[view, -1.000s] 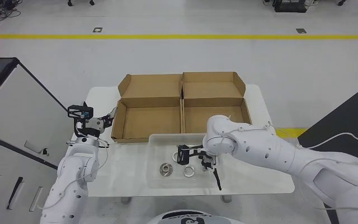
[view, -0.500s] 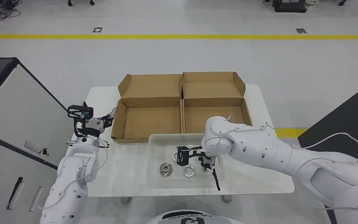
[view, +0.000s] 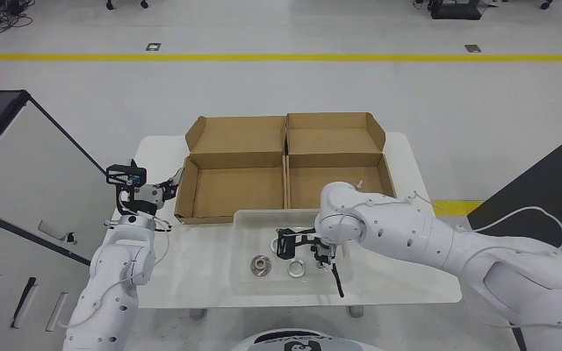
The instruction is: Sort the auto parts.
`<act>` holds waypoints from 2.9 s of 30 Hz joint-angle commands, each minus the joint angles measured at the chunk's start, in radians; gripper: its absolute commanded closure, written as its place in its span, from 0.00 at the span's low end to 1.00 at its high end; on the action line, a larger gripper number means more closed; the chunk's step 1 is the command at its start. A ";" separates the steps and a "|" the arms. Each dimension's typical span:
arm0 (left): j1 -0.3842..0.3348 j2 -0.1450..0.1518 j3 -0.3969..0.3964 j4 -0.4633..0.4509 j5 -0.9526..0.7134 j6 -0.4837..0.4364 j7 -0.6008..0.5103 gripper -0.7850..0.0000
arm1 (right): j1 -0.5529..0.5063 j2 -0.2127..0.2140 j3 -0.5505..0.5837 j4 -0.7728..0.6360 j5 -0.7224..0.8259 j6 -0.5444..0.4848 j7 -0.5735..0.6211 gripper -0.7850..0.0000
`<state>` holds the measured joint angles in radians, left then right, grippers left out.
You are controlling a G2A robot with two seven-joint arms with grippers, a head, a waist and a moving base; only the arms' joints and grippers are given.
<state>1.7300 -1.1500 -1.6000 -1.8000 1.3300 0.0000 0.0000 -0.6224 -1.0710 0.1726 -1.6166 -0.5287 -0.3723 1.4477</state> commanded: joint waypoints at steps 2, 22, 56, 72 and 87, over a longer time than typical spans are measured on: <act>0.000 0.000 0.000 0.000 0.000 0.000 0.000 0.00 | 0.001 -0.003 -0.001 0.006 -0.001 -0.001 -0.001 0.61; 0.000 0.000 0.000 0.000 0.000 0.000 0.000 0.00 | -0.006 -0.019 0.013 0.029 -0.020 -0.001 -0.001 0.69; 0.000 0.000 0.000 0.000 0.000 0.000 0.000 0.00 | 0.005 -0.028 0.010 0.016 -0.033 0.028 0.028 1.00; 0.000 0.000 0.000 0.000 0.000 0.000 0.000 0.00 | 0.043 0.076 0.158 -0.164 0.152 -0.025 -0.025 1.00; 0.000 0.000 0.000 0.000 0.000 0.000 0.000 0.00 | 0.037 0.234 0.298 -0.155 0.343 -0.220 -0.220 1.00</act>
<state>1.7300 -1.1500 -1.6000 -1.8000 1.3300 0.0000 0.0000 -0.5834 -0.8501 0.4623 -1.7787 -0.2045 -0.5604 1.2598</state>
